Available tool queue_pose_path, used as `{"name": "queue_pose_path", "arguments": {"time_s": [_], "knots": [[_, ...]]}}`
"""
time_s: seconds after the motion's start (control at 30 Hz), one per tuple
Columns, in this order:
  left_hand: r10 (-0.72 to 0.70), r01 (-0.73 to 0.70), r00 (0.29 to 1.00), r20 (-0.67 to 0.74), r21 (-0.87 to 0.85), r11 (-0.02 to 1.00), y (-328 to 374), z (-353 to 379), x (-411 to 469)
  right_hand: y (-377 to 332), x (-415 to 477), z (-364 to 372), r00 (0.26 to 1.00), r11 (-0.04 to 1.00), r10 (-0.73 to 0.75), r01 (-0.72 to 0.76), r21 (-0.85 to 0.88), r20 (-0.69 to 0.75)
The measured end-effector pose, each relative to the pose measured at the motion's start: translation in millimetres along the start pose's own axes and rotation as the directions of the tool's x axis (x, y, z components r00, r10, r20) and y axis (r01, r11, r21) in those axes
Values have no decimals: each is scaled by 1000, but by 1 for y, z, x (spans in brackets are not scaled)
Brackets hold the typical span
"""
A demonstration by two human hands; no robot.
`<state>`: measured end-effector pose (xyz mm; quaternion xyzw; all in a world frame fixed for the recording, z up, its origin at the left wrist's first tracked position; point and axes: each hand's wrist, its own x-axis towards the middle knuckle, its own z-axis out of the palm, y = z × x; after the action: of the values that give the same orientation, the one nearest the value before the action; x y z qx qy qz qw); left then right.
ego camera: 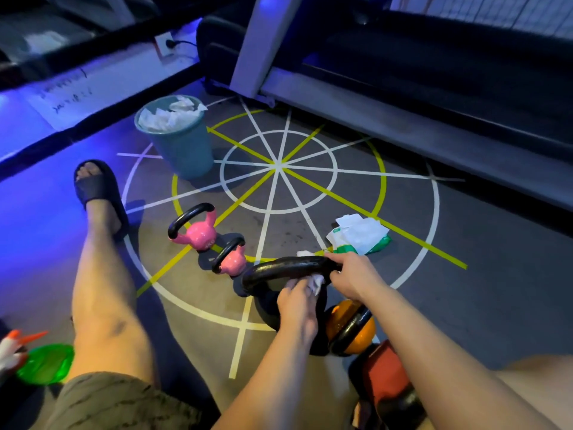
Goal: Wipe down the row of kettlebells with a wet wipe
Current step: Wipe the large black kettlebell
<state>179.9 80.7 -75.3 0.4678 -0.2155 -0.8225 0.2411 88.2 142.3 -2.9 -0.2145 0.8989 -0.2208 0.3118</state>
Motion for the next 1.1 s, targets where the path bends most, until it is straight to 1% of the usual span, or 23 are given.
{"name": "queue_pose_path", "arguments": {"time_s": [0.07, 0.1, 0.13, 0.17, 0.2, 0.23, 0.27, 0.3, 0.33, 0.37, 0.4, 0.43, 0.47, 0.5, 0.53, 0.57, 0.63, 0.7, 0.77, 0.83, 0.97, 1.03, 1.1], "knots": [[-117, 112, 993, 2, -296, 949, 9, -13, 5, 3, -1, 1, 1000, 1000, 5, -5, 3, 8], [-125, 120, 992, 9, -359, 926, 13, -19, 9, 4, -1, 2, 1000, 1000, 6, -7, 11, 13], [-112, 104, 994, -2, -369, 924, 16, -23, 11, 4, -1, 2, 1000, 1000, 7, -7, 22, 16], [-73, 67, 997, -7, -323, 944, 17, -22, 10, 5, 0, 2, 1000, 1000, 5, -6, 31, 15], [-25, 24, 1000, 1, -234, 972, 11, -19, 9, 5, 1, 2, 1000, 1000, 2, -3, 31, 12], [24, -22, 1000, 18, -88, 996, 5, -15, 5, 4, 2, 2, 1000, 1000, -1, 1, 26, 3], [74, -78, 996, 44, 85, 993, -3, -11, 1, 3, 3, 1, 1000, 1000, -2, 2, 17, -7], [140, -152, 988, 63, 276, 949, -12, -8, 0, 2, 3, 1, 1000, 1000, 0, 0, 9, -14], [218, -227, 973, 74, 459, 859, -18, -6, 1, 0, 3, 2, 1000, 1000, 5, -5, 4, -18], [293, -283, 952, 89, 620, 732, -20, -5, 0, -2, 3, 2, 1000, 1000, 10, -10, 4, -18], [353, -312, 930, 104, 734, 604, -18, -3, -2, -3, 2, 2, 1000, 1000, 13, -13, 4, -17], [378, -307, 921, 96, 778, 548, -15, -1, -1, -4, 3, 2, 1000, 1000, 16, -16, 3, -17], [362, -280, 930, 62, 756, 592, -11, 2, -1, -4, 3, 2, 1000, 1000, 15, -15, 0, -19], [291, -236, 957, 16, 627, 742, -8, 3, 1, -4, 4, 2, 1000, 1000, 14, -14, -2, -16], [167, -151, 986, 3, 439, 886, -4, 5, 1, -4, 4, 1, 1000, 1000, 13, -13, -1, -13], [55, -59, 998, 22, 230, 971, 0, 6, -2, -4, 4, 1, 1000, 1000, 12, -12, 2, -10], [-86, 89, 995, 44, -65, 994, 10, -6, -2, -2, 4, 1, 1000, 1000, 16, -16, 2, -4], [-135, 140, 990, 35, -223, 965, 24, -27, 6, -2, 3, 3, 1000, 1000, 23, -23, 2, 1], [-97, 97, 995, 10, -247, 964, 33, -39, 13, -2, 3, 3, 1000, 1000, 22, -22, 9, 7], [-76, 81, 996, 35, -162, 983, 27, -34, 12, -2, 3, 4, 1000, 1000, 20, -20, 7, 9], [-100, 104, 991, 86, -40, 994, -4, -3, -5, -4, 3, 3, 1000, 1000, 22, -23, -16, -12], [-95, 99, 988, 119, -30, 995, -3, 1, -6, -6, 4, 3, 1000, 1000, 24, -24, -15, -13], [-137, 144, 982, 132, -47, 988, 11, -8, -5, -6, 4, 3, 999, 999, 33, -33, -8, -8]]}}
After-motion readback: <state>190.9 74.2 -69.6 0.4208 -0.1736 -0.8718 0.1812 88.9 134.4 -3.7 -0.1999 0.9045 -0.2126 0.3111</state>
